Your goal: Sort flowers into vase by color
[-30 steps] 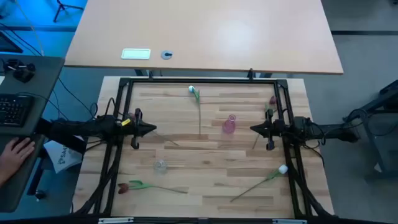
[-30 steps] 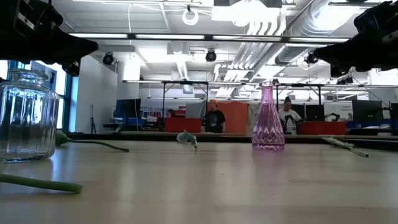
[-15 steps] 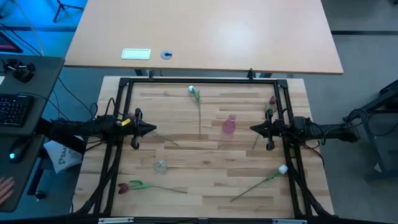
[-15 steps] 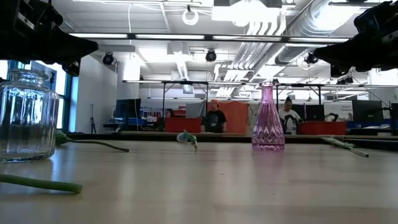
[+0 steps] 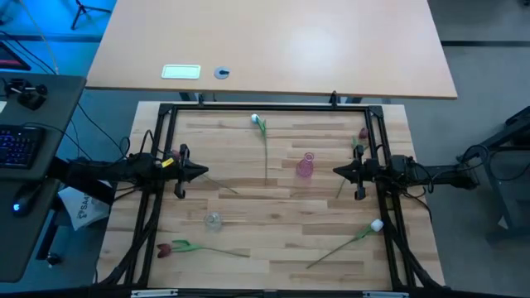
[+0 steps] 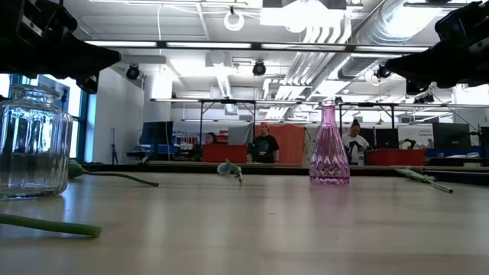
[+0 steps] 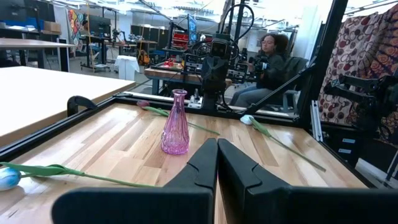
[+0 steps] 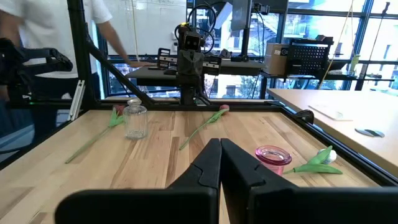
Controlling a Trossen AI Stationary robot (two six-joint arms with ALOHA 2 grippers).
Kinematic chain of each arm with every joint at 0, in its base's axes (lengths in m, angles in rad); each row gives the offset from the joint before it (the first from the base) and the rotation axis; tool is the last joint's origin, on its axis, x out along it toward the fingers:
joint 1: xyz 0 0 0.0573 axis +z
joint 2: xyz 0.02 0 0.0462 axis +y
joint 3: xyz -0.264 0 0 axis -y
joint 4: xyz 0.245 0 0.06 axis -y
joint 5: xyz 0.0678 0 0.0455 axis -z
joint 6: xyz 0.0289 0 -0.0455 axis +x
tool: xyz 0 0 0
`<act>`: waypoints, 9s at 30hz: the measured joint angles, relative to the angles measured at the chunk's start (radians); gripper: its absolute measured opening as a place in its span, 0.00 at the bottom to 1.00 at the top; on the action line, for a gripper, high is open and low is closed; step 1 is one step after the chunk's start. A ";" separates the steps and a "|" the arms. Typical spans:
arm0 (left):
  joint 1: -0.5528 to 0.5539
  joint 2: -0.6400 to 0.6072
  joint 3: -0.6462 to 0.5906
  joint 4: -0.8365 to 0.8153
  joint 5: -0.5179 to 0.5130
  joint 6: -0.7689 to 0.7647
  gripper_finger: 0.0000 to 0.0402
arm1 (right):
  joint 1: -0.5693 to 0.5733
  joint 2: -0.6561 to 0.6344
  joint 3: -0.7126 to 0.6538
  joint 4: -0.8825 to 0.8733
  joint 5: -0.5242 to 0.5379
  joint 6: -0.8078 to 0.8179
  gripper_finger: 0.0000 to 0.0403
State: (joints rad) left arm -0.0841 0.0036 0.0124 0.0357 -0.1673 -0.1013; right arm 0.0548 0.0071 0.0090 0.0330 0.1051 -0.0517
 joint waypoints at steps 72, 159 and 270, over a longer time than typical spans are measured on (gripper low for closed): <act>0.524 1.689 1.065 -0.043 0.288 -0.468 0.17 | 0.000 0.000 0.000 0.000 0.000 0.000 0.00; 0.531 2.081 1.429 -0.504 0.046 -0.803 0.39 | 0.000 0.000 0.000 0.000 0.000 0.000 0.00; -0.291 0.633 0.079 0.900 -0.045 -0.183 0.00 | 0.000 0.000 0.000 0.000 0.000 0.000 0.00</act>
State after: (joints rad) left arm -0.3752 0.6371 0.0914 0.9360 -0.2119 -0.2848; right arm 0.0551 0.0071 0.0090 0.0330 0.1051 -0.0519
